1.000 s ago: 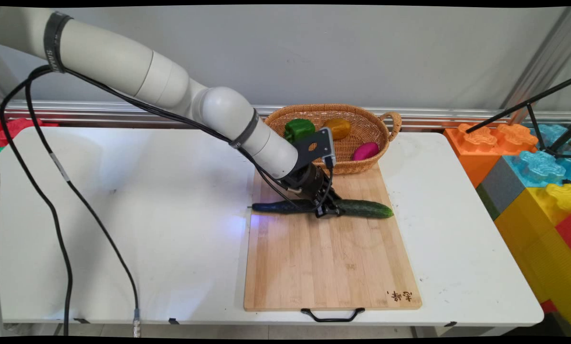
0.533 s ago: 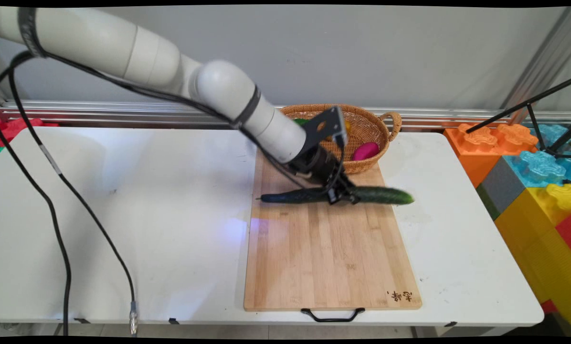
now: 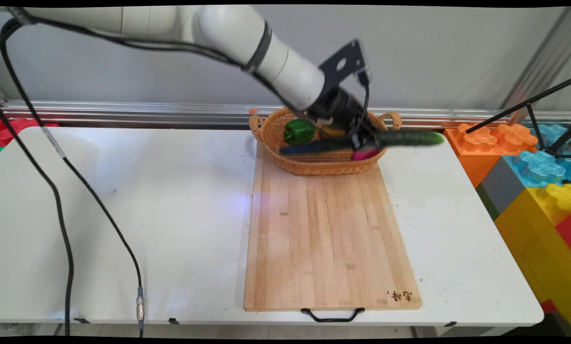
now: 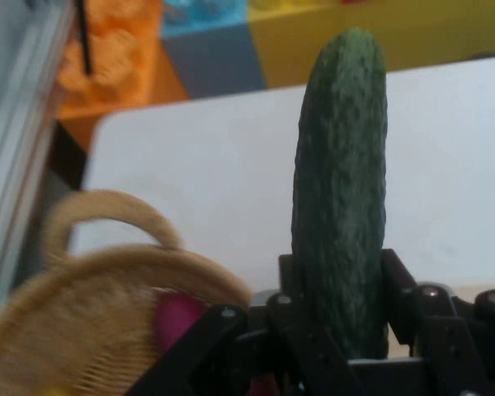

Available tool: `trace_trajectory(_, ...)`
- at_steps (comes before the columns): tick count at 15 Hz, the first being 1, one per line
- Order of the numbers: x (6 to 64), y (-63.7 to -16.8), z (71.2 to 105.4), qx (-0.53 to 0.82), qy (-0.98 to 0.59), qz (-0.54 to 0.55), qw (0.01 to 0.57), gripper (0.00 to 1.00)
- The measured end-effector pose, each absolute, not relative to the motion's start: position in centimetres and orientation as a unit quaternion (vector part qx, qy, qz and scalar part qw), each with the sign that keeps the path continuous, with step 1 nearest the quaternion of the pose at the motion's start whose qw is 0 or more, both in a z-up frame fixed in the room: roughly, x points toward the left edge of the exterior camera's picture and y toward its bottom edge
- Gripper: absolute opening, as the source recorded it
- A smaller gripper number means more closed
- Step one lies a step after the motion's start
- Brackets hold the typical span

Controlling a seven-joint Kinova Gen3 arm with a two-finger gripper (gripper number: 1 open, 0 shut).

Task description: Place the picked object in the vegetable basket

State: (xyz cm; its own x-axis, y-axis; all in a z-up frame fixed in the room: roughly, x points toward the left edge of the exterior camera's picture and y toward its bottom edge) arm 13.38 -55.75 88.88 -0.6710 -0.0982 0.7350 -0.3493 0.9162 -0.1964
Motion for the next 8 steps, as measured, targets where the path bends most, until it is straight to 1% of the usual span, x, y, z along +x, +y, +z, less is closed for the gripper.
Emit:
trace_trajectory(1, 13.5, -56.8, 89.8, 0.115, -0.898, 0.181, 0.384, 0.00)
trace_trajectory(3, 13.9, -58.0, 90.3, 0.099, -0.899, 0.200, 0.376, 0.00)
trace_trajectory(5, 14.1, -59.0, 90.2, 0.082, -0.903, 0.211, 0.366, 0.00)
trace_trajectory(8, 14.6, -60.4, 88.9, 0.052, -0.911, 0.217, 0.347, 0.00)
